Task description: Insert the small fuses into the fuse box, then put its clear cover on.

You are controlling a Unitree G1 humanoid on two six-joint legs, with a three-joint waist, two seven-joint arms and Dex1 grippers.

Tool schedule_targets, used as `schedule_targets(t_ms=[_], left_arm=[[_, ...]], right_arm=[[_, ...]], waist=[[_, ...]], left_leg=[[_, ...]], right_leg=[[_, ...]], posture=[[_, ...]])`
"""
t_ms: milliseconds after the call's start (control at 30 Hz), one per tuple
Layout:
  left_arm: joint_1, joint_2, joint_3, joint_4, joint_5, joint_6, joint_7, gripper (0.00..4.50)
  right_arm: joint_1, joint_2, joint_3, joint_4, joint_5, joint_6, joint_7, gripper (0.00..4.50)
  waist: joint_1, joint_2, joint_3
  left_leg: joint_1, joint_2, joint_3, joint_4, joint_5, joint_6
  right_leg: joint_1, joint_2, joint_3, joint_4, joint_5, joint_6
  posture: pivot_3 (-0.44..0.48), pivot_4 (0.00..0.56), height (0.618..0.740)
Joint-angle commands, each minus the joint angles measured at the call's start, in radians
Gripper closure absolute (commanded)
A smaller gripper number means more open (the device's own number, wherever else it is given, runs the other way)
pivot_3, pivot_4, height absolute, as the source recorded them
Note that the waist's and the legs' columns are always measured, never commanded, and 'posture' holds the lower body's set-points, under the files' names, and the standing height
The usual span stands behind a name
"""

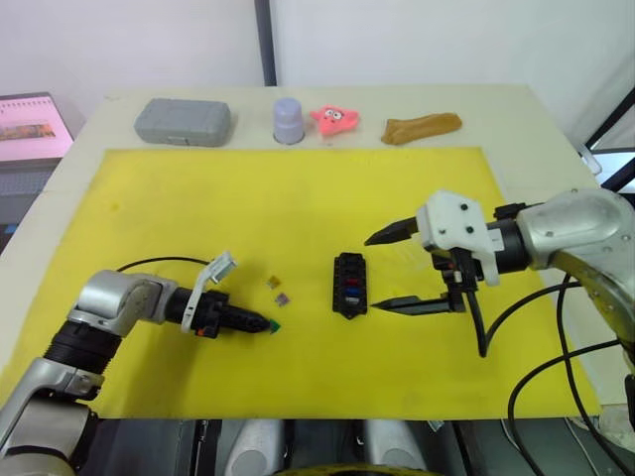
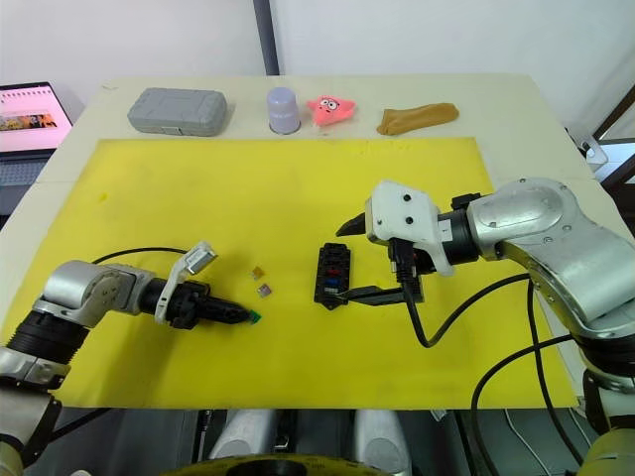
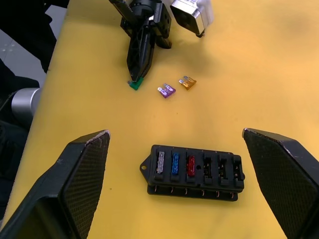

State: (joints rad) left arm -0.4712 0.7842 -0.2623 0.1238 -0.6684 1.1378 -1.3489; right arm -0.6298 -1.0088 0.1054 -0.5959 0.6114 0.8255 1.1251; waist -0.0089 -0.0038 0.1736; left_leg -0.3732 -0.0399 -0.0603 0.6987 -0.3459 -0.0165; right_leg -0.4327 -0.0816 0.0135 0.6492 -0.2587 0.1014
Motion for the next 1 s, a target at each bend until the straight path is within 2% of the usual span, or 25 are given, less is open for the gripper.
schedule_targets(t_ms=[33, 133, 233, 400, 600, 700, 800, 900, 1000], left_arm=[[0.026, 0.000, -0.009, -0.006, 0.025, -0.002, 0.028, 4.48], [0.031, 0.009, 0.047, -0.058, -0.002, -0.021, 0.024, 4.48], [0.015, 0.001, 0.152, -0.118, -0.058, -0.039, 0.032, 4.48], [-0.081, -0.008, 0.323, -0.242, -0.165, -0.058, 0.074, 4.48], [-0.157, -0.016, 0.352, -0.361, -0.239, -0.051, 0.103, 4.48], [-0.193, -0.034, 0.346, -0.377, -0.247, -0.075, 0.115, 4.48], [-0.198, -0.038, 0.328, -0.370, -0.228, -0.108, 0.113, 4.50], [-0.205, -0.044, 0.322, -0.370, -0.231, -0.123, 0.116, 4.50], [-0.211, -0.047, 0.315, -0.375, -0.232, -0.133, 0.120, 4.50]], right_arm=[[-0.024, -0.002, -0.010, -0.014, 0.002, -0.004, -0.003, 0.00], [-0.022, -0.001, -0.018, -0.011, 0.014, 0.013, -0.011, 0.00], [-0.020, 0.002, -0.039, -0.006, 0.046, 0.064, -0.032, 0.00], [-0.069, 0.053, -0.098, 0.034, 0.188, 0.251, -0.117, 0.00], [-0.247, 0.216, -0.177, 0.157, 0.417, 0.551, -0.281, 0.00], [-0.291, 0.294, -0.213, 0.211, 0.511, 0.665, -0.351, 0.00], [-0.309, 0.355, -0.238, 0.240, 0.567, 0.731, -0.418, 0.78], [-0.328, 0.409, -0.262, 0.271, 0.613, 0.778, -0.486, 2.21], [-0.336, 0.438, -0.268, 0.303, 0.655, 0.789, -0.551, 2.21]], waist=[[0.000, 0.000, 0.000], [-0.001, 0.000, 0.000], [0.000, -0.001, 0.001], [-0.001, -0.002, 0.001], [-0.008, -0.002, 0.001], [-0.003, -0.002, 0.001], [-0.002, -0.002, 0.001], [-0.004, -0.002, 0.001], [-0.005, -0.002, 0.001]], left_leg=[[0.000, 0.000, 0.000, 0.000, 0.000, 0.000], [0.000, 0.000, 0.000, 0.000, 0.000, 0.000], [-0.001, 0.000, 0.000, 0.000, 0.000, -0.001], [-0.002, 0.001, -0.001, 0.000, 0.002, -0.004], [-0.001, 0.001, 0.000, -0.001, 0.003, -0.005], [-0.002, 0.002, -0.001, -0.001, 0.003, -0.005], [-0.002, 0.001, -0.001, -0.001, 0.003, -0.006], [-0.002, 0.001, 0.000, -0.001, 0.003, -0.005], [-0.002, 0.001, 0.000, -0.001, 0.003, -0.005]], right_leg=[[0.000, 0.000, 0.000, 0.000, 0.000, 0.000], [0.000, 0.000, 0.000, 0.000, 0.000, 0.000], [0.000, 0.000, 0.000, 0.000, 0.000, 0.000], [-0.001, -0.002, 0.000, -0.001, 0.000, 0.000], [-0.002, -0.002, 0.001, -0.001, 0.000, 0.000], [-0.003, -0.001, 0.001, 0.000, 0.000, 0.000], [-0.002, -0.001, 0.001, 0.000, 0.000, 0.000], [-0.003, -0.001, 0.001, 0.000, 0.000, 0.000], [-0.003, 0.000, 0.001, 0.000, 0.000, 0.000]], posture=[[0.000, 0.150, 0.740], [0.000, 0.150, 0.740], [0.000, 0.150, 0.740], [0.000, 0.150, 0.740], [0.000, 0.150, 0.740], [0.000, 0.150, 0.740], [0.000, 0.150, 0.740], [0.000, 0.150, 0.740], [0.000, 0.150, 0.740]])
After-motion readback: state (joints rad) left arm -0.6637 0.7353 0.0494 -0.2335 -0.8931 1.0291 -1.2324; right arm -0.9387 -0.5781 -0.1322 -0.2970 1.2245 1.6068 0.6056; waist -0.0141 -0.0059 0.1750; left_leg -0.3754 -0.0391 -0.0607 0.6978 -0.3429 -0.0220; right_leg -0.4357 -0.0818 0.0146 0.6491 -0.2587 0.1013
